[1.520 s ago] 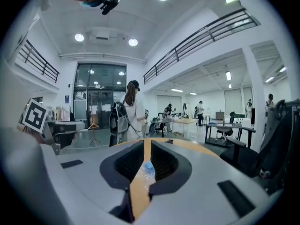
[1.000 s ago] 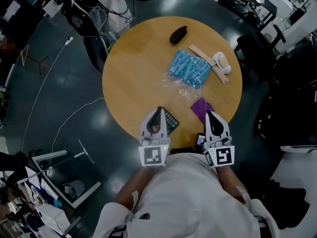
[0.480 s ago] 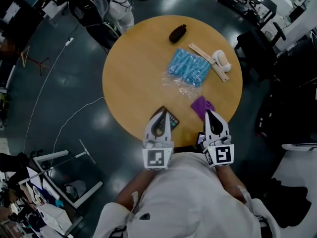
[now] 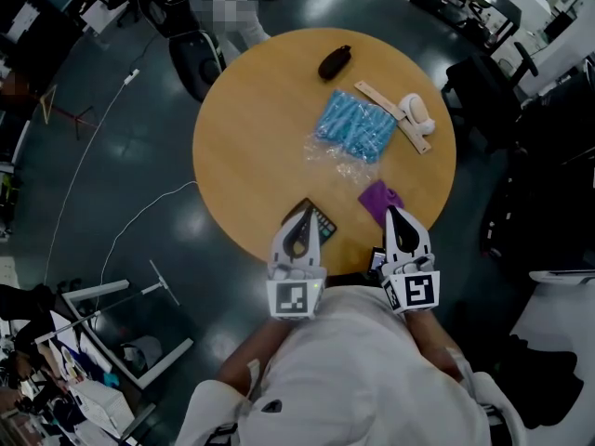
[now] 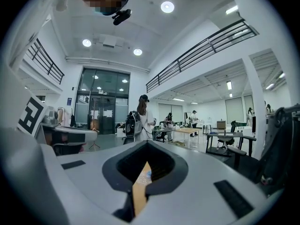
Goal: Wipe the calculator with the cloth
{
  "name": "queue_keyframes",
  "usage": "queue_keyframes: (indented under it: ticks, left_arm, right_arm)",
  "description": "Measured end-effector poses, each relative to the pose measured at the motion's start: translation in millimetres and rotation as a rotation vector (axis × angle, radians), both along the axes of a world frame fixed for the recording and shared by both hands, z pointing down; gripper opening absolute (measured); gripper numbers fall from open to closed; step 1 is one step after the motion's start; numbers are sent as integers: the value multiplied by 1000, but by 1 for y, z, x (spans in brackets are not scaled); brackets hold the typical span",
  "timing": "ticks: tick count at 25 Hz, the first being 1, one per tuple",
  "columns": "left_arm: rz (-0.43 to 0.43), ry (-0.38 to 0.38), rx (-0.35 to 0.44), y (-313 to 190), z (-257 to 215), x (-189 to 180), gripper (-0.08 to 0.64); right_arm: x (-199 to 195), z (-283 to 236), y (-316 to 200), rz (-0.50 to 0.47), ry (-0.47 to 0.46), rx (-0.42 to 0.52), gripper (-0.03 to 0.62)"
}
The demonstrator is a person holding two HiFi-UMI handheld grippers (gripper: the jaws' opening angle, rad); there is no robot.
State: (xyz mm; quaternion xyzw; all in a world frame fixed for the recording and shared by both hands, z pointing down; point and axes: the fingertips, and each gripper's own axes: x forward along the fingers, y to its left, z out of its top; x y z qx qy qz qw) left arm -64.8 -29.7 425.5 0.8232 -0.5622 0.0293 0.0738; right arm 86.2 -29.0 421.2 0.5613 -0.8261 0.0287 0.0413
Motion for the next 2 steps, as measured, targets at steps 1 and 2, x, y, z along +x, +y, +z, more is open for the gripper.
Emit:
queue_keyframes:
  ticks: [1,2]
  left_arm:
    - [-2,2,-2,-1,0,0,8]
    - [-4,4,-5,-1,-1,0,8]
  right_arm:
    - [0,-1,0,-1,1,2,15]
    - [0,-2,-1,-2,2,4,15]
